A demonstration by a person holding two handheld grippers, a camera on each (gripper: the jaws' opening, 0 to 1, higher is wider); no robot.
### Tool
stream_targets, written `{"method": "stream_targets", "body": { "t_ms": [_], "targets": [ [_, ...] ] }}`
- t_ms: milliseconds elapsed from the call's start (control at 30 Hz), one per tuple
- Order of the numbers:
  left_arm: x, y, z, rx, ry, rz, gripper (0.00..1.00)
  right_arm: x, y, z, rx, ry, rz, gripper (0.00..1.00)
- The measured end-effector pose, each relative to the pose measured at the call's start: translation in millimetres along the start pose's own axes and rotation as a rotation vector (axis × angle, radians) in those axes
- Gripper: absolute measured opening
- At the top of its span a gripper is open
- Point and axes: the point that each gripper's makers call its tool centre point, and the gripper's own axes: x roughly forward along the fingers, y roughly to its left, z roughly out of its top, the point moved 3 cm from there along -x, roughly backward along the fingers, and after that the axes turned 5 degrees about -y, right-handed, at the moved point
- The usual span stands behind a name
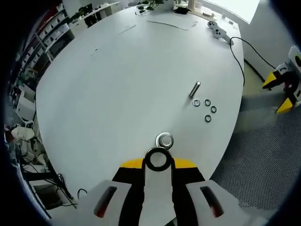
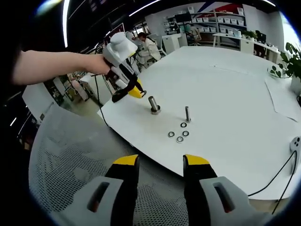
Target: Place the washer onto the threaded stud by aligning its center hole with the stud, sliding it down to the base, and recovering from edge contact or off-axis alignment until the washer reaches the visible bottom stop.
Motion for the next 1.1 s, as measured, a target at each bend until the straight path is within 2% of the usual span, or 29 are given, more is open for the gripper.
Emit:
{"method": "stream_targets", "body": {
  "t_ms": [100,333,633,800,1100],
  "targets": [
    [3.8,-4.8,7.9,0.016,0.004,-0.012,0.18,0.2,0.2,-0.2,-0.002,0.001,0.0,0.39],
    [19.9,-10.3,9.9,0.095,0.051,-0.02,0.18,-0.8,-0.5,-0.1,0.003,-0.003,-0.004,0.39],
    [27.0,-12.4,13.2,0.11,0.066,-0.03,0.19,-1.2,-1.4,0.6,0.007,-0.011,-0.006,0.39],
    [36.3,-12.5,11.9,0.138,0.087,-0.026,0.19,-0.8,-1.7,0.4,0.005,-0.01,-0.005,0.39],
    [59.9,-13.0,1.8,0.136,0.124,-0.026,0.19,-0.7,-2.7,-0.3,0.003,-0.005,-0.008,0.38]
  ]
}}
